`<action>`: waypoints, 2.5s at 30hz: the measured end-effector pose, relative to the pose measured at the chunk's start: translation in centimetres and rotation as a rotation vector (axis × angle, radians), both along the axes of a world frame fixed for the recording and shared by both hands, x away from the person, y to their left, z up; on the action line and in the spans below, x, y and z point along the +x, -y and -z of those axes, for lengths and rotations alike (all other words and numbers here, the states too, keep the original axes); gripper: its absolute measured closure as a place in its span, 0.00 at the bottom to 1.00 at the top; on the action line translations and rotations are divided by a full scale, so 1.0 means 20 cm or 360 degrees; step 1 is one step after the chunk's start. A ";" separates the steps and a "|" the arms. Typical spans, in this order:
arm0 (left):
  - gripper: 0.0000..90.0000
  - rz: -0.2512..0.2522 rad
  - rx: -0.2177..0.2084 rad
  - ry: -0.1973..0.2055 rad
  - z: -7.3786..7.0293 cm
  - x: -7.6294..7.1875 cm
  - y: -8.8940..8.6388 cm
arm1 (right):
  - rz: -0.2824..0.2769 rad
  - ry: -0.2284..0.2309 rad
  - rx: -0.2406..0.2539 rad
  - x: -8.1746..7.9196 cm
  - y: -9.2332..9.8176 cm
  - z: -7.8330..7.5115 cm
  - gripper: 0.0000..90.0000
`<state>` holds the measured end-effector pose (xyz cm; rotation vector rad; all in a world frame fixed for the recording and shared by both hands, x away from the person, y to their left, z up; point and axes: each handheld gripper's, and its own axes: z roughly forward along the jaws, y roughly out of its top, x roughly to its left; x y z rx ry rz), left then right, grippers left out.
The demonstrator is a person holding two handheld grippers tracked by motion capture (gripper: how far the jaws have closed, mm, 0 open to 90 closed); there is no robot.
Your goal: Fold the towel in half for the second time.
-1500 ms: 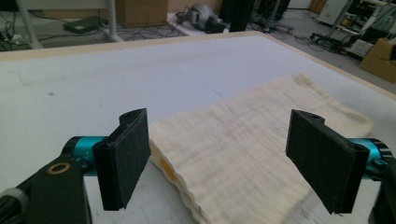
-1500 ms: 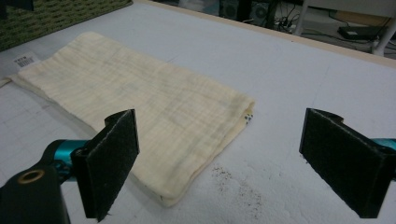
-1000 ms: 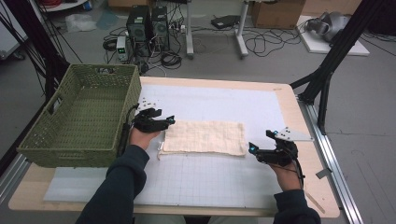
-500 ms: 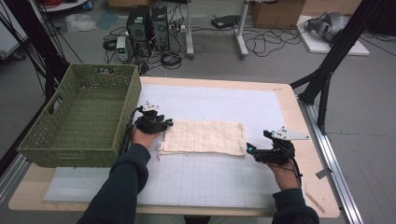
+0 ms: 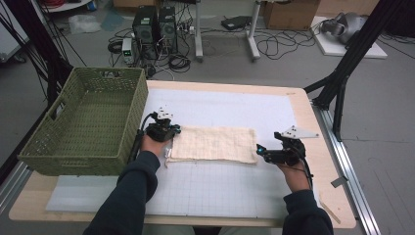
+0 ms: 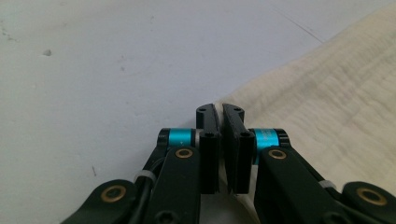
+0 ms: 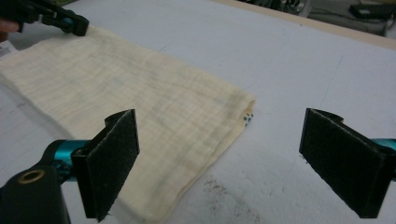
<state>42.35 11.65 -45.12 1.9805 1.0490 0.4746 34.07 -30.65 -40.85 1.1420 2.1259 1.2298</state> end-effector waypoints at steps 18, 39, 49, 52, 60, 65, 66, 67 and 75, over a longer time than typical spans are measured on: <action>0.95 -0.0027 -0.0133 -0.0039 0.00 0.01 -0.04 | -0.0043 -0.0265 -0.0183 0.46 -0.11 0.13 0.59; 0.96 0.0000 -0.0320 0.0075 -0.08 -0.03 -0.09 | -0.0120 -0.0024 -0.0312 0.39 -0.15 0.10 0.96; 0.95 0.0044 -0.0334 0.0136 -0.10 -0.13 -0.09 | -0.0222 0.0100 -0.0229 0.29 -0.13 0.01 0.96; 0.95 0.0065 -0.0322 0.0158 -0.12 -0.16 -0.09 | -0.0278 0.0104 -0.0249 0.26 -0.14 -0.01 0.96; 0.95 0.0083 -0.0318 0.0189 -0.12 -0.24 -0.10 | -0.0376 0.0164 -0.0232 0.16 -0.15 0.00 0.96; 0.95 0.0088 -0.0326 0.0175 -0.10 -0.29 -0.12 | -0.0382 0.0141 -0.0214 0.11 -0.12 0.03 0.96; 0.95 0.0099 -0.0317 0.0169 -0.10 -0.29 -0.12 | -0.0380 0.0140 -0.0208 0.10 -0.11 0.03 0.96; 0.95 0.0101 -0.0320 0.0170 -0.09 -0.30 -0.12 | -0.0380 0.0122 -0.0208 0.09 -0.10 0.04 0.96; 0.95 0.0145 -0.0302 0.0146 -0.09 -0.35 -0.12 | -0.0371 0.0119 -0.0168 0.01 -0.05 0.08 0.96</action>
